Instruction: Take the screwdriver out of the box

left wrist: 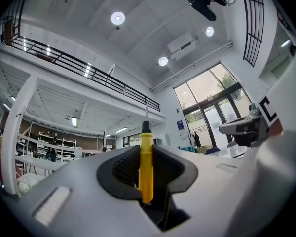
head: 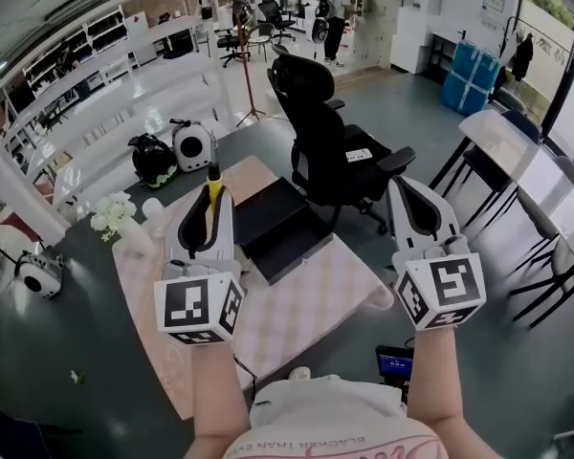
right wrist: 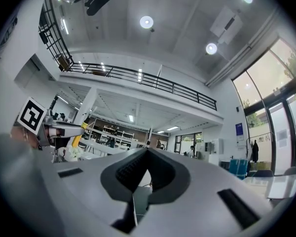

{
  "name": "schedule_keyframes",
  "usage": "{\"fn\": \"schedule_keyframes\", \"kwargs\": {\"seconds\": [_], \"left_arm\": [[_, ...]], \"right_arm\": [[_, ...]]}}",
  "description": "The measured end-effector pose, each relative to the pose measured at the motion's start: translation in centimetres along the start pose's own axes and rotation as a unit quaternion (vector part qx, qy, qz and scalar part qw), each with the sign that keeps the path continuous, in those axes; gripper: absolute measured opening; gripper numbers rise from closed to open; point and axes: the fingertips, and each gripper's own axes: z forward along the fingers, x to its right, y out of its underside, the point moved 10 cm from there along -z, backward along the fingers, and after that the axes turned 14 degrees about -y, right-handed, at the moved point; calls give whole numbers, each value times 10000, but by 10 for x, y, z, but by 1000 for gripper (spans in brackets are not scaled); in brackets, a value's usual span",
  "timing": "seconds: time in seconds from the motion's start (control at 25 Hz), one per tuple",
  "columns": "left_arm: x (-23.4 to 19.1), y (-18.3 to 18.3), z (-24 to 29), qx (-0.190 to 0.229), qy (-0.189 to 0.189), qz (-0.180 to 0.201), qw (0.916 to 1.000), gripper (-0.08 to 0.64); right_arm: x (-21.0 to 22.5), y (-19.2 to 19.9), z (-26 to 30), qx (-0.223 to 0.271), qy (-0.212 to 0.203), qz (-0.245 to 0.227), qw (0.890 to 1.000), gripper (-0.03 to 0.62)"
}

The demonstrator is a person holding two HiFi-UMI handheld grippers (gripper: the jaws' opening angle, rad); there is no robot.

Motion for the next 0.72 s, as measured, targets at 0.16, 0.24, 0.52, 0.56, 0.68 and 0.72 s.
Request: {"fn": "schedule_keyframes", "kwargs": {"seconds": [0.16, 0.24, 0.52, 0.56, 0.68, 0.72], "left_arm": [[0, 0, 1, 19, 2, -37, 10000, 86], [0, 0, 2, 37, 5, -44, 10000, 86], [1, 0, 5, 69, 75, -62, 9999, 86], [1, 0, 6, 77, 83, -60, 9999, 86], [2, -2, 6, 102, 92, -56, 9999, 86], [2, -3, 6, 110, 94, -55, 9999, 86]], "right_arm": [[2, 1, 0, -7, 11, 2, 10000, 5], [2, 2, -1, -3, 19, -4, 10000, 5], [5, 1, 0, 33, 62, -16, 10000, 5], [5, 1, 0, 32, 69, -22, 10000, 5], [6, 1, -1, 32, 90, -50, 9999, 5], [6, 0, -1, 33, 97, -60, 9999, 5]]}}
